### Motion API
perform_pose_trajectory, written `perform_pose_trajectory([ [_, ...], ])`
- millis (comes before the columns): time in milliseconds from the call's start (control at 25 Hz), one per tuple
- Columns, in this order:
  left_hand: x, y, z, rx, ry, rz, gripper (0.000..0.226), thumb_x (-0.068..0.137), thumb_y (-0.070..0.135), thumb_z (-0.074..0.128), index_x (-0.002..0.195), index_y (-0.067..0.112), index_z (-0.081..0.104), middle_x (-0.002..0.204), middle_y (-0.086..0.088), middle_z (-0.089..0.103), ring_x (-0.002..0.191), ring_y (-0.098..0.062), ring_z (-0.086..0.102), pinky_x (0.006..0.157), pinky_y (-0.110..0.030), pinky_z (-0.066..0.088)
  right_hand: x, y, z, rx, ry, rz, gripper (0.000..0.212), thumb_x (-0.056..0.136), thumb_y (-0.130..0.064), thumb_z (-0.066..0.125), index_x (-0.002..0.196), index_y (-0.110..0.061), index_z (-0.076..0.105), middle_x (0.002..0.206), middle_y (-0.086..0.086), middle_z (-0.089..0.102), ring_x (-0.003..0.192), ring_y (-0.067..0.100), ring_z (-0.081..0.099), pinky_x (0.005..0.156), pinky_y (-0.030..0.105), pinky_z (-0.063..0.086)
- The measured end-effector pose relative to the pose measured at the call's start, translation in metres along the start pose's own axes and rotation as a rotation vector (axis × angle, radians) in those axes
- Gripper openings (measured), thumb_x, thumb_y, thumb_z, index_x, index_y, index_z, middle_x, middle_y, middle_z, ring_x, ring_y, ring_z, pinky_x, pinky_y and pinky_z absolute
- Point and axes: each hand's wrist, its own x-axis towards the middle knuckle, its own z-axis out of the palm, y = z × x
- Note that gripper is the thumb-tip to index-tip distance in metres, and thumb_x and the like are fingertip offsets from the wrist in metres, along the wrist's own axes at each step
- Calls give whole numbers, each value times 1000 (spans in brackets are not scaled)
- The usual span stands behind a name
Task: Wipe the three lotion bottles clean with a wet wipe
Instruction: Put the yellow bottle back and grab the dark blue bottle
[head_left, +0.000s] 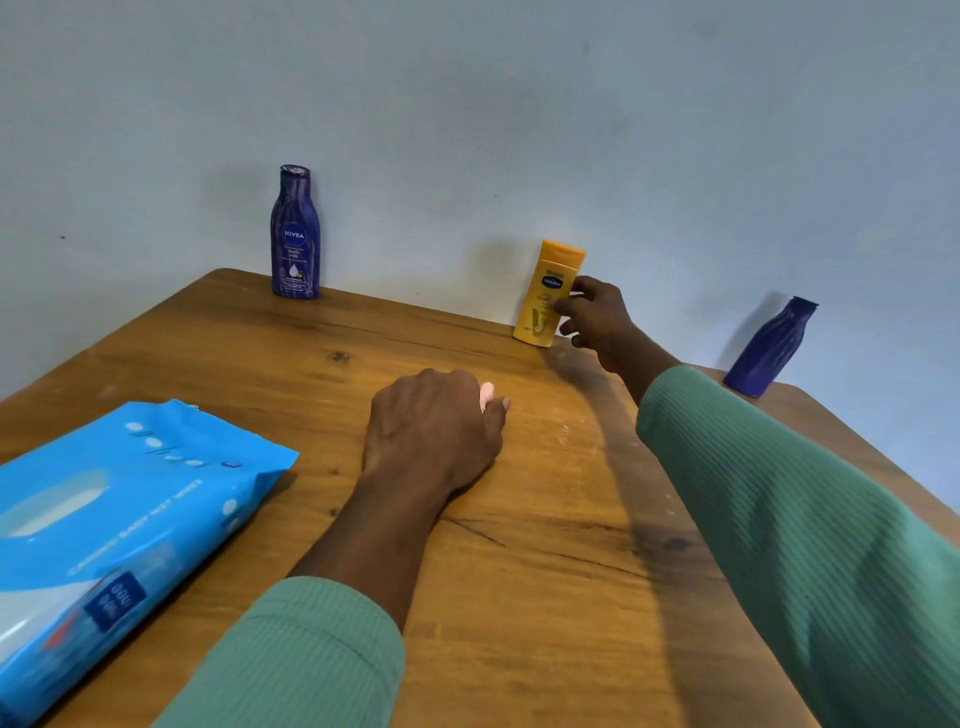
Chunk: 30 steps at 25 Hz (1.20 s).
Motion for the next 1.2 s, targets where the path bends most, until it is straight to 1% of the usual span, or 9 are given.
perform_pose_trajectory([
  [280, -2, 0, -4, -29, -15, 0, 48, 101, 64, 43, 108, 22, 65, 90, 2, 60, 81, -19, 54, 69, -34, 39, -44, 19, -5, 48, 115, 85, 47, 102, -16, 67, 147, -17, 52, 118, 7, 68, 93, 21, 71, 77, 38, 61],
  [400, -6, 2, -5, -93, 65, 38, 45, 101, 62, 46, 103, 23, 69, 91, 0, 68, 78, -18, 58, 66, -34, 45, -105, 41, -24, -53, 63, -35, 40, 104, -14, 63, 143, -21, 56, 119, 1, 66, 105, 17, 69, 94, 39, 61],
  [520, -11, 25, 0, -252, 207, 123, 38, 100, 53, 58, 114, 21, 72, 101, -2, 75, 80, -16, 59, 66, -32, 51, -154, 57, -59, -83, 46, -102, 34, 103, -14, 65, 135, -24, 61, 118, -4, 65, 110, 15, 67, 95, 35, 59],
  [600, -17, 59, 10, -364, 230, 229, 31, 99, 42, 65, 122, 21, 68, 112, -1, 74, 89, -17, 64, 70, -32, 53, -162, 69, -85, -41, 158, -67, 32, 101, -13, 67, 130, -23, 62, 115, -2, 66, 108, 18, 68, 95, 37, 59],
  [680, -22, 93, 23, -426, 169, 376, 33, 96, 31, 69, 128, 24, 63, 125, 0, 69, 104, -18, 65, 81, -33, 55, -142, 84, -111, -1, 377, 34, 35, 98, -11, 69, 130, -21, 60, 119, 4, 66, 109, 22, 67, 97, 39, 58],
  [800, -21, 120, 38, -400, 65, 547, 44, 94, 19, 70, 135, 28, 57, 137, 3, 58, 118, -16, 60, 94, -32, 54, -92, 100, -154, 21, 665, 237, 55, 92, -16, 72, 144, -17, 53, 138, 12, 61, 112, 25, 64, 100, 42, 57],
  [920, -12, 122, 47, -390, 56, 525, 42, 91, 28, 75, 130, 31, 58, 135, 7, 54, 120, -13, 54, 93, -29, 51, -45, 122, -194, -35, 675, 343, 81, 87, -24, 77, 157, -13, 36, 153, 14, 46, 124, 30, 57, 106, 44, 53],
  [1000, -8, 120, 49, -376, 95, 508, 31, 91, 37, 73, 120, 32, 65, 125, 9, 54, 117, -12, 51, 88, -29, 50, -21, 136, -209, -32, 636, 359, 96, 82, -32, 81, 161, -17, 30, 157, 12, 45, 132, 30, 57, 109, 46, 52],
  [1200, -10, 121, 51, -285, 144, 501, 23, 94, 46, 66, 112, 33, 73, 102, 9, 45, 99, -10, 44, 78, -30, 41, -1, 148, -213, -150, 568, 180, 52, 94, -31, 76, 142, -20, 61, 143, 2, 64, 129, 24, 62, 112, 43, 50],
])
